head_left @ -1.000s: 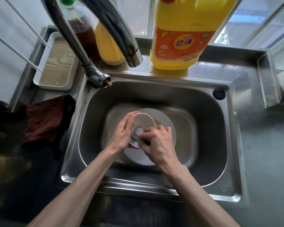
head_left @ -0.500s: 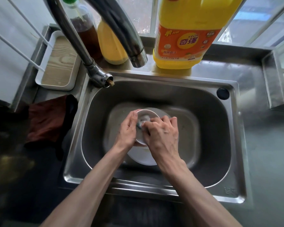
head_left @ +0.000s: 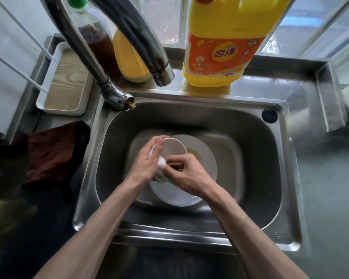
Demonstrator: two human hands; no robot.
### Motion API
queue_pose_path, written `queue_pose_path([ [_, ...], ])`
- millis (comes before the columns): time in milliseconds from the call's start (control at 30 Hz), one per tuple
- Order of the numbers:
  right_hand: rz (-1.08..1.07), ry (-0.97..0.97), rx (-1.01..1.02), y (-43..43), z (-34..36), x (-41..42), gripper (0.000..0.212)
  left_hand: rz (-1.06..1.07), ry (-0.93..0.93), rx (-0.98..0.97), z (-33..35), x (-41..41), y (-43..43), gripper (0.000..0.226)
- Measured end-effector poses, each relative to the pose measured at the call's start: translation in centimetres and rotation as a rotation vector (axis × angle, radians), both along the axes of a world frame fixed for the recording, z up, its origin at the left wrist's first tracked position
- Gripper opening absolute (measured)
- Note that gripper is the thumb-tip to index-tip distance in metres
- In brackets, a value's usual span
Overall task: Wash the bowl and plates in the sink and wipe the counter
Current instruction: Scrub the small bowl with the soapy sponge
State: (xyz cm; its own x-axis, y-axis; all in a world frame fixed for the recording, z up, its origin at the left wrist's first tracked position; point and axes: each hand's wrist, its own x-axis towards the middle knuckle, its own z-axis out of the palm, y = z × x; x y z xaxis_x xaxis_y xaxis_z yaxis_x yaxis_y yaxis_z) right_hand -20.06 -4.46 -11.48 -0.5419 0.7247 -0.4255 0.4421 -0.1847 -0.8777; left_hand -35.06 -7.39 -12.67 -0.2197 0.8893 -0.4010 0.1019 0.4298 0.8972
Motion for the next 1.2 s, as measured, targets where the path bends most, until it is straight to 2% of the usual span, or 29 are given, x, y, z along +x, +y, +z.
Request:
queue_pose_path([
  [100,0.085,-0.12,0.15,0.0,-0.4,0.0,0.016,-0.06,0.023,-0.004,0.3,-0.9,0.8,0.035],
  [200,0.292,-0.419,0.565,0.4,0.0,0.0,0.013,-0.065,0.043,-0.031,0.3,-1.3,0.8,0.035],
  [267,0.349,-0.484,0.791,0.3,0.0,-0.1,0.006,-0.09,0.051,-0.075,0.1,-1.3,0.8,0.034],
  [367,0.329,-0.551,0.94,-0.7,-1.0,0.1,0.013,-0.128,0.062,-0.129,0.5,-1.1,0.9,0.035],
  [467,0.161,-0.512,1.035,-1.2,-1.9,0.5,0.021,-0.128,0.011,-0.215,1.5,-0.6,1.4,0.035],
  [533,0.048,-0.435,1.017,-1.2,-2.1,0.1,0.017,-0.139,-0.08,-0.303,2.0,-0.2,1.5,0.038],
  [633,-0.039,-0.272,0.851,-1.2,-1.8,-0.7,0.01,-0.139,-0.145,-0.326,2.3,0.1,1.3,0.042],
  [733,-0.079,-0.181,0.642,-0.9,-1.8,-0.4,0.021,-0.135,-0.14,-0.303,2.5,0.1,1.3,0.042],
  [800,-0.068,-0.189,0.622,-0.4,-1.8,0.2,0.03,-0.14,-0.134,-0.271,2.7,0.2,1.4,0.041],
  [867,-0.063,-0.244,0.71,-0.2,-1.6,0.7,0.034,-0.115,-0.129,-0.234,2.9,0.5,1.8,0.039],
  [1000,-0.053,-0.425,0.846,-0.2,-0.3,0.4,0.027,-0.083,-0.061,-0.1,2.2,1.1,2.4,0.038],
  [1100,-0.093,-0.446,0.756,0.0,0.5,0.1,0.026,-0.083,-0.009,0.009,1.5,1.4,2.2,0.04],
  [1200,-0.175,-0.353,0.524,0.1,1.6,0.0,0.031,-0.046,-0.019,0.053,1.5,1.5,2.1,0.038],
])
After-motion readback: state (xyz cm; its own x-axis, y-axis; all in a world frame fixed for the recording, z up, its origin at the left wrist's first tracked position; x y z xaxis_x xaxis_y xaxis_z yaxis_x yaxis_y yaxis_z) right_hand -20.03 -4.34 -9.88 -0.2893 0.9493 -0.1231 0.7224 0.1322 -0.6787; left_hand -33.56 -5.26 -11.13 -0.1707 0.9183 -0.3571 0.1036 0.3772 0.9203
